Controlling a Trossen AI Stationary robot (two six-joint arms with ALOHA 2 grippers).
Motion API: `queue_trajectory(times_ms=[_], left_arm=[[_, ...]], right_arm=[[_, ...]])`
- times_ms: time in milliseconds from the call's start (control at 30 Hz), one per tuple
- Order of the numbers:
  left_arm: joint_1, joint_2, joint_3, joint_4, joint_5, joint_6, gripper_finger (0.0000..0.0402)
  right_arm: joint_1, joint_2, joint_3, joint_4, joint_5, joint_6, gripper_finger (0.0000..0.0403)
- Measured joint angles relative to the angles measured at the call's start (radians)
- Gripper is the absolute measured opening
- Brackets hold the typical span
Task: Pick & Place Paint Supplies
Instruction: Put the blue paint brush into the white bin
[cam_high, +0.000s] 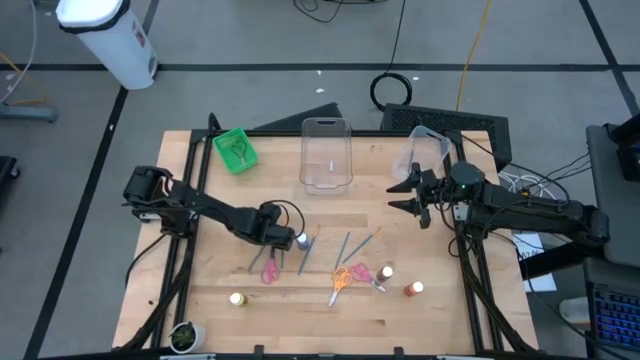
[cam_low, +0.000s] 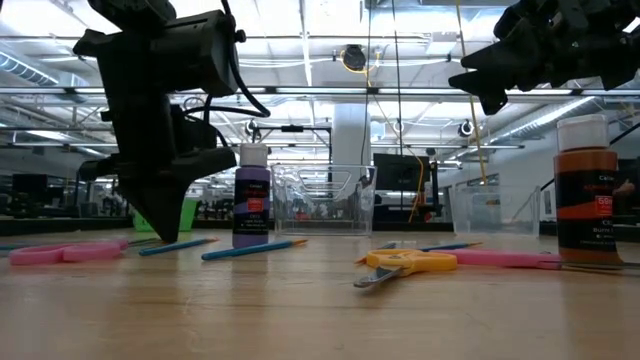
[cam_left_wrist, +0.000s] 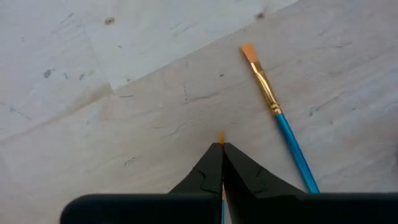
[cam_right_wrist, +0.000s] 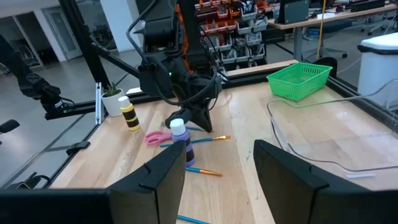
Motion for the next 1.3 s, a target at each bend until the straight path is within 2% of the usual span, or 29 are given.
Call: queue_trajectory(times_ms=[167,367,500,633,767,900,1100,1300], left_arm=[[0.004,-0.116,-0.002,-0.018,-0.090,0.030,0.0003],[0.003,-0.308,-0.001,0.029,-0.278,0.122,0.0003],[0.003,-0.412,0.000,0.148,-0.390,0.314,0.0002],[0.014,-0.473,0.001,0.364,-0.477,0.586,0.0002],[0.036,-0.484,0.002,0.646,-0.457,0.902,0.0001],[0.071,-0.440,0.004,0.889,-0.385,1.102,0.0001],[0.139,-0.333,0.003,1.145,-0.269,1.233,0.0001],[0.181,-0.209,0.003,1.358,-0.098,1.254,0.0001]], right_arm=[[0.000,0.000,0.000,0.000,0.001,-0.005,0.0180],[0.000,0.000,0.000,0.004,0.006,-0.025,0.0180],[0.000,0.002,0.000,0.006,0.007,-0.026,0.0180],[0.000,0.010,0.000,0.008,0.007,-0.026,0.0180],[0.000,0.060,0.000,0.021,0.006,-0.026,0.0180],[0.017,0.152,0.000,0.108,0.009,-0.026,0.0180],[0.101,0.345,0.001,0.352,0.060,-0.056,0.0180],[0.155,0.535,0.000,0.597,0.068,-0.083,0.0180]])
